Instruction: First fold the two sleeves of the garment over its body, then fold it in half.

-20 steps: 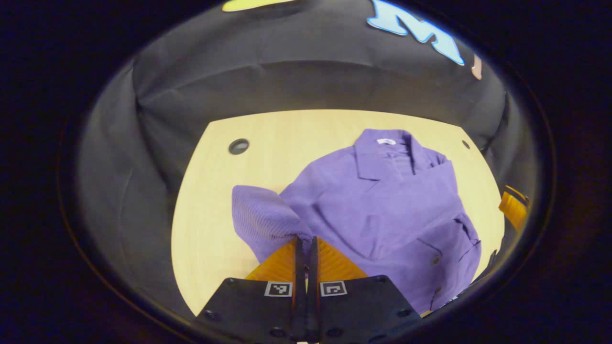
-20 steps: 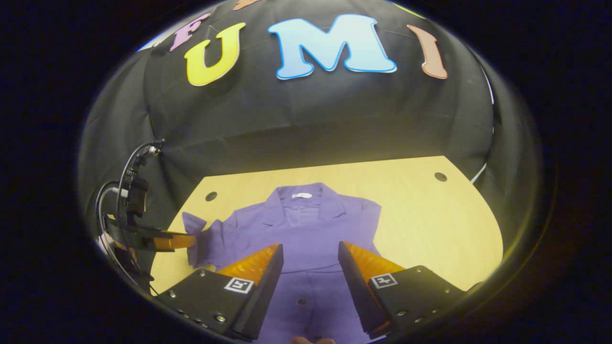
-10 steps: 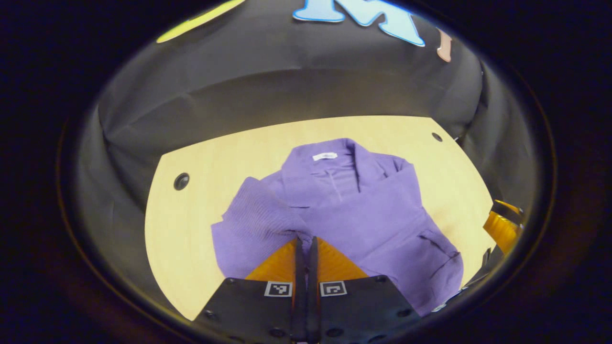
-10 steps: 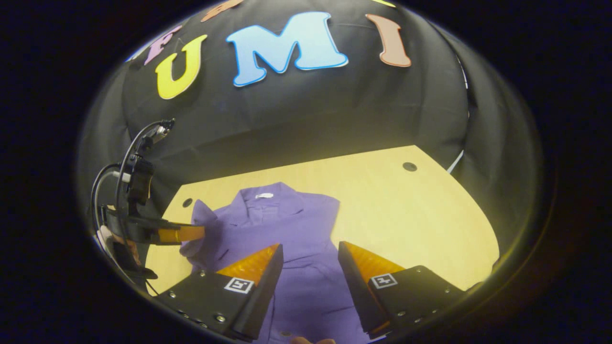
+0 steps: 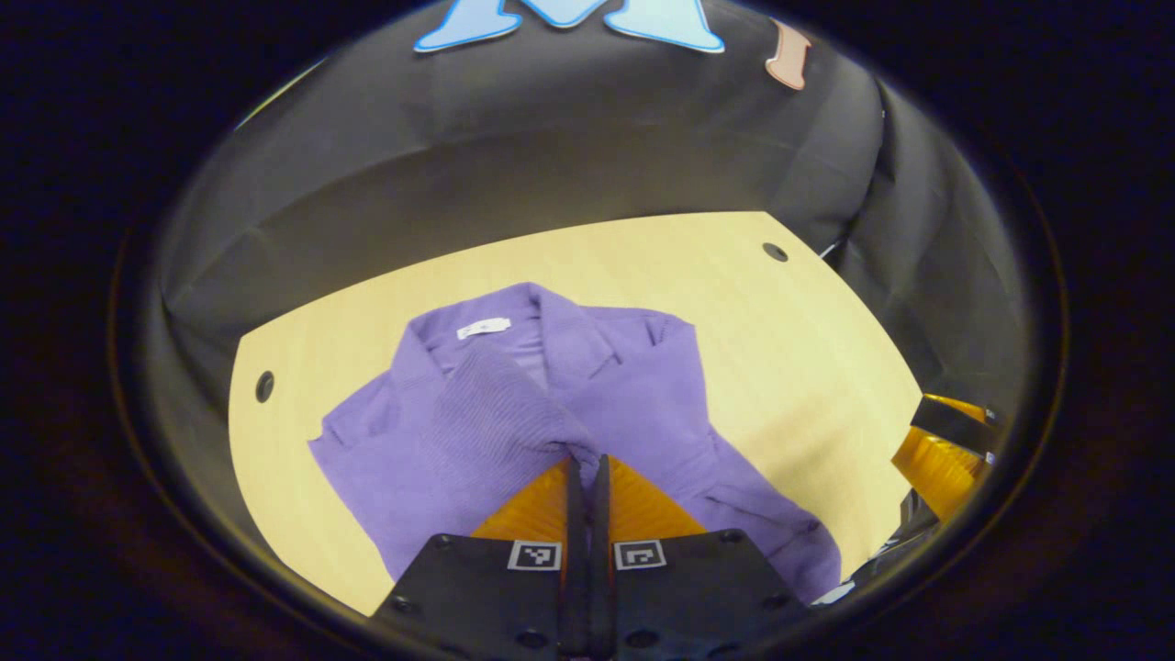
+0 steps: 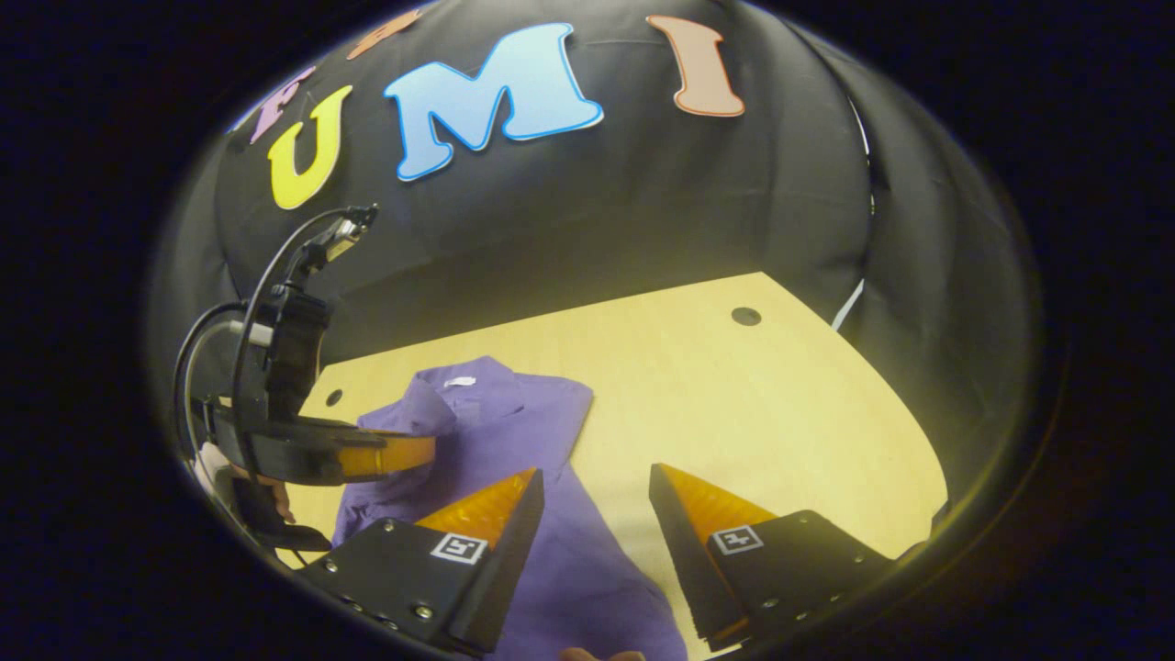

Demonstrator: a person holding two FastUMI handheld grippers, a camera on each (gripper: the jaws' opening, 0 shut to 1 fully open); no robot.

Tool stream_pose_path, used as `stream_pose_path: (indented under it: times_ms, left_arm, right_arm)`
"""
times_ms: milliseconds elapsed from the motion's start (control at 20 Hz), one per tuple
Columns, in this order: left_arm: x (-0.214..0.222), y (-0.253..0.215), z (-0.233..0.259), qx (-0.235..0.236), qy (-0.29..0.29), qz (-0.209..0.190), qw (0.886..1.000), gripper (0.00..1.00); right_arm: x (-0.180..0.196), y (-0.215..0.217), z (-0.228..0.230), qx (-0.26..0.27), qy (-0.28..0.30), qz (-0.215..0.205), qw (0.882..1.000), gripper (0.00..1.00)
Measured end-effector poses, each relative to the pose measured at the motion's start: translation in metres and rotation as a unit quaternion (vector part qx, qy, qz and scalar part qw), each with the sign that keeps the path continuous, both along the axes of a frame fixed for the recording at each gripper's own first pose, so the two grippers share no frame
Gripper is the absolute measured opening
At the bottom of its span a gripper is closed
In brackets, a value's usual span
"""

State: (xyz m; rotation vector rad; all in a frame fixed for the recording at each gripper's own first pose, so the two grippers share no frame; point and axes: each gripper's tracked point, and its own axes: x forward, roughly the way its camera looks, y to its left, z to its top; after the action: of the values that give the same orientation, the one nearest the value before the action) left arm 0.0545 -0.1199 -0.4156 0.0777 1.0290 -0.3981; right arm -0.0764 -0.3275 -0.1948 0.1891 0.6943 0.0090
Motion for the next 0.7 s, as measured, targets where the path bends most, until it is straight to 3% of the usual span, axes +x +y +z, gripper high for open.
stream_pose_path:
  times_ms: [250,700]
  left_arm:
    - [-0.002,-0.039,-0.007,0.003,0.006,-0.01,1.0,0.07]
    - [-0.004,-0.052,-0.019,0.013,0.018,-0.006,1.0,0.07]
  right_arm:
    - [-0.007,-0.027,-0.01,0.001,0.011,-0.003,1.0,0.74]
    - [-0.019,-0.052,-0.019,0.01,0.022,0.002,1.0,0.74]
